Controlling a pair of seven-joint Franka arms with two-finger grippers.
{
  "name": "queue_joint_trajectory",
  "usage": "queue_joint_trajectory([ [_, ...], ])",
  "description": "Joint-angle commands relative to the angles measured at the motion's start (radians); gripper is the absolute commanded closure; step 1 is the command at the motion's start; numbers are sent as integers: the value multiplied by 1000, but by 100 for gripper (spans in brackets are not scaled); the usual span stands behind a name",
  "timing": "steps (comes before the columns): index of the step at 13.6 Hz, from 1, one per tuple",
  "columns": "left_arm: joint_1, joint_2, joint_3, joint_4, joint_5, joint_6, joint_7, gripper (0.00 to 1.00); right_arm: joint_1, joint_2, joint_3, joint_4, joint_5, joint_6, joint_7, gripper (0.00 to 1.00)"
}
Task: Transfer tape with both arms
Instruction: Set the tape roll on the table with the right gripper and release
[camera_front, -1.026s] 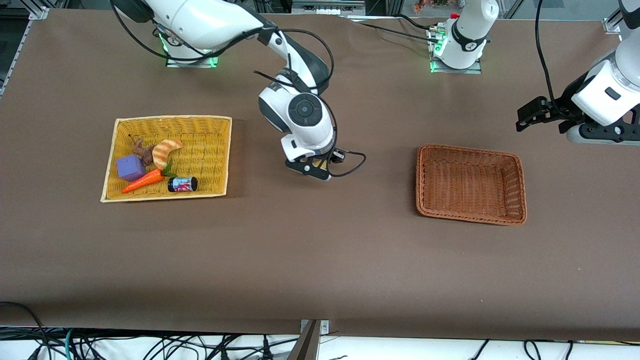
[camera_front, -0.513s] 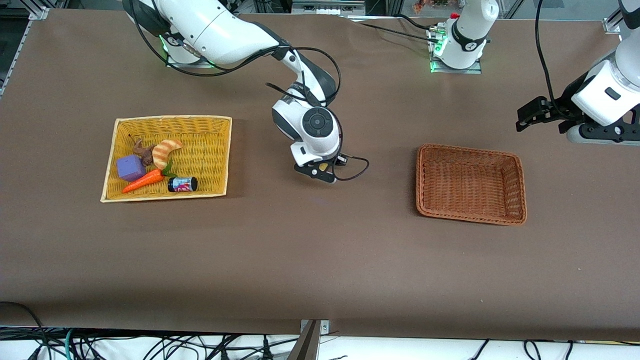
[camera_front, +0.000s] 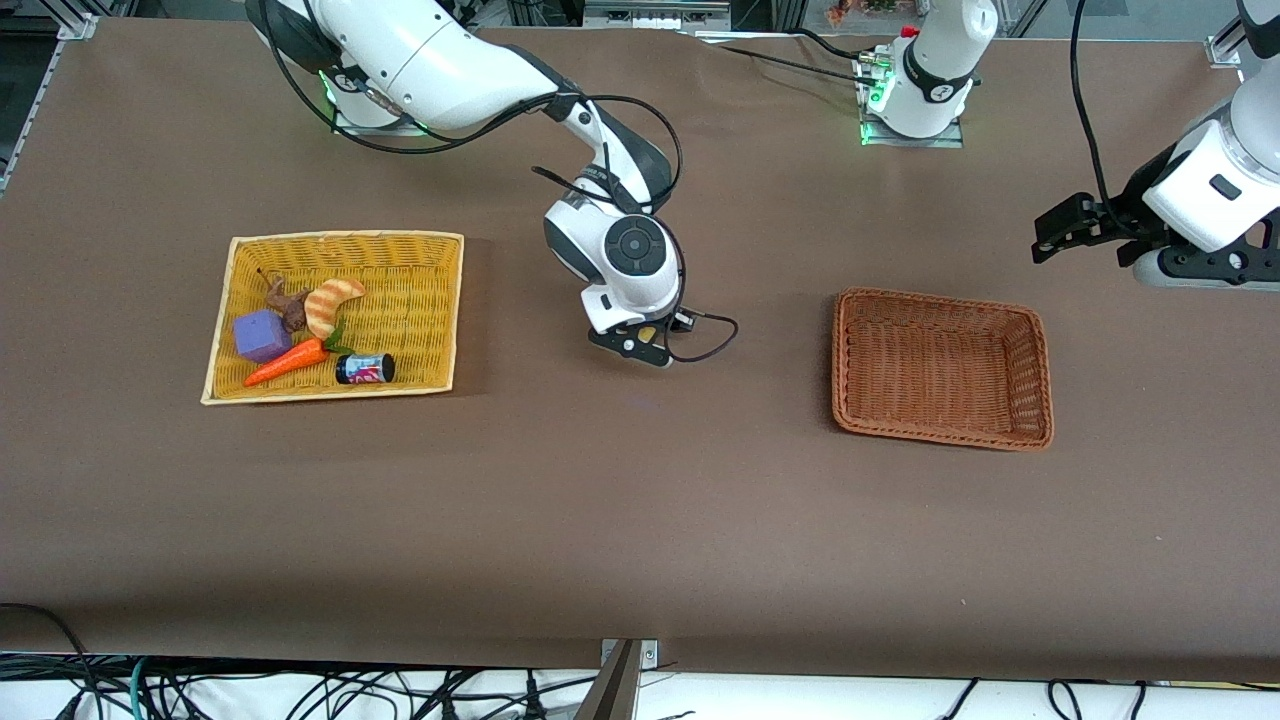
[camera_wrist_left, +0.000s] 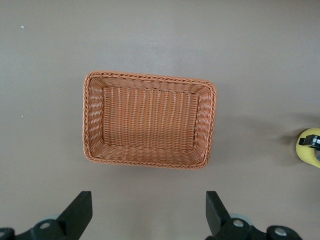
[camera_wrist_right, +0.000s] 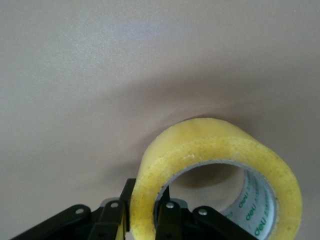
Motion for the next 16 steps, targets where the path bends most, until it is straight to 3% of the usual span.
queue_joint_trajectory([
  [1,-2,13,1,32,6,-23,-9,0,11,17,-4,32,-12,-14,19,80],
  [3,-2,13,1,32,6,-23,-9,0,11,17,-4,31,-10,-14,18,67],
  [6,-2,13,2,31,6,-24,-10,0,11,16,-4,31,-13,-15,18,8],
  [7,-1,13,2,31,6,-24,-11,0,15,5,-6,35,-23,-23,9,0],
  [10,-4,13,1,34,0,-24,-7,0,-16,-108,-9,40,-145,-156,-84,0],
  [13,-4,13,1,34,-6,-43,2,0,-167,-248,-6,37,-121,-275,-431,0],
  [16,-34,45,-1,26,-26,-28,2,0,-329,-328,-4,37,-112,-418,-684,0],
])
